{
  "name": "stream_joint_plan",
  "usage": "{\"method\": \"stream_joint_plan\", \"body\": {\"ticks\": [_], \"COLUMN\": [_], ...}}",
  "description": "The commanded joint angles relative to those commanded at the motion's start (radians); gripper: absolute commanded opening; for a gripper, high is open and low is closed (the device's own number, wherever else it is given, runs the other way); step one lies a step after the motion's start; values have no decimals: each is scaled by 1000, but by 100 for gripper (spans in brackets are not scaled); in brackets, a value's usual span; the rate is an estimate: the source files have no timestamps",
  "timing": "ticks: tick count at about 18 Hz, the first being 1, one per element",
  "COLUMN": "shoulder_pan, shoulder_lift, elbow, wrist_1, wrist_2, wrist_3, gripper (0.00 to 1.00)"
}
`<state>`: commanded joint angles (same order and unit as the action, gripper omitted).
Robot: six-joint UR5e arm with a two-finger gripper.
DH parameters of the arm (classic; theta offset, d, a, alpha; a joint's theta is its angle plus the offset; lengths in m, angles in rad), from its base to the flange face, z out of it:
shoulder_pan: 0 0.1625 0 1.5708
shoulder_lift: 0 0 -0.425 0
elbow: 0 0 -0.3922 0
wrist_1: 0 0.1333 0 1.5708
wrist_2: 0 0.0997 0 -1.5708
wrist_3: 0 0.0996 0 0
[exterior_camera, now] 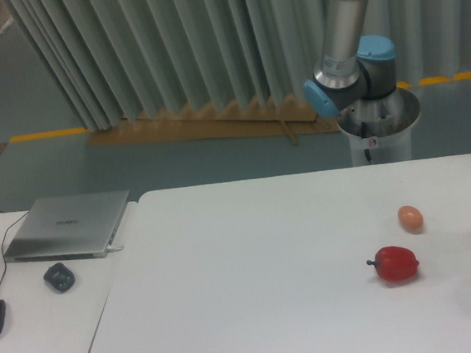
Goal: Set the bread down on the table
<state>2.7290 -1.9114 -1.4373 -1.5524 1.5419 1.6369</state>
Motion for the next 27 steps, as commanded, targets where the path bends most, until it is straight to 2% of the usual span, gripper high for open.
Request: {"method": "stream_joint_plan", "body": {"ticks": [1, 2, 5, 9, 12, 15, 16, 17, 18, 27], "shoulder_pan": [-6, -23, -40, -80, -97, -120, -123, -124, -124, -127], "shoulder_lift": [-1, -6, -3, -20, -11, -9, -9, -9, -8, -3], "elbow": [-21, -38, -101, -101, -114, -115, -117, -115, -115, -109], "wrist_1": [5, 67, 171, 187, 187, 187, 189, 190, 192, 209], "wrist_2": [-59, -74, -69, -68, -52, -49, -46, -30, -20, -14], "wrist_3": [-21, -70, -94, -146, -157, -163, -160, -151, -147, -169], "gripper": [13, 13, 13, 14, 14, 19, 34, 87, 100, 100]}}
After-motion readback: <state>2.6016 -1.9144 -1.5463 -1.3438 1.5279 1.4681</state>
